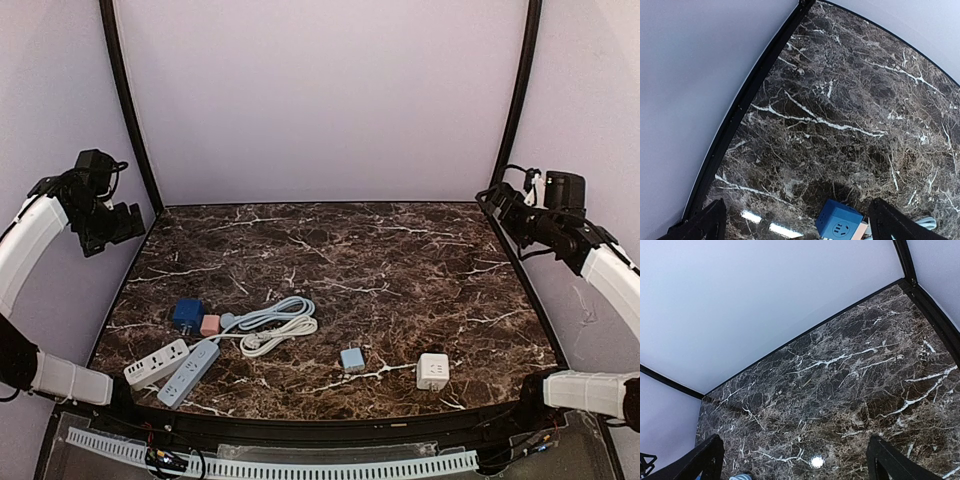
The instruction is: Insert the plug
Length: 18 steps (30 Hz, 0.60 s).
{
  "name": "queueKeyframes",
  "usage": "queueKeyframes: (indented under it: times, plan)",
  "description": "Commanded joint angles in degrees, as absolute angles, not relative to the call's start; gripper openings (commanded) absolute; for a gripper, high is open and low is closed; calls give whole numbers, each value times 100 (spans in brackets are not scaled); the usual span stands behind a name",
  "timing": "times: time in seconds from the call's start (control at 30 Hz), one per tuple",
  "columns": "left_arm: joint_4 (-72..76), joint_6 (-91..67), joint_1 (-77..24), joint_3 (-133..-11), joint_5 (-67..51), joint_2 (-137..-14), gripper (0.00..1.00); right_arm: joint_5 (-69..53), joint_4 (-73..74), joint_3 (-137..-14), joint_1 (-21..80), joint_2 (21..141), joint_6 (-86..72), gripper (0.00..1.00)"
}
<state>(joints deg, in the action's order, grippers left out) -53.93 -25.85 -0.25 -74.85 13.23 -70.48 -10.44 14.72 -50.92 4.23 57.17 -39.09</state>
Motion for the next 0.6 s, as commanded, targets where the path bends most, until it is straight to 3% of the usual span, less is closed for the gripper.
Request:
queueKeyframes:
  times: [0.0,0.2,0.57]
  plan:
    - [-6210,-2588,-18,-7680,973,-6970,98,-1133,1880,-4995,404,5505,-3950,99]
    - [-6575,-2317,-230,-7675,672,-6925,90,-1226,2087,-4841,404,5259,-4082,99]
    - [-6656,-2043,-2311,-7768,529,-7158,87,-1424,2346,-4661,402,4903,-3947,99]
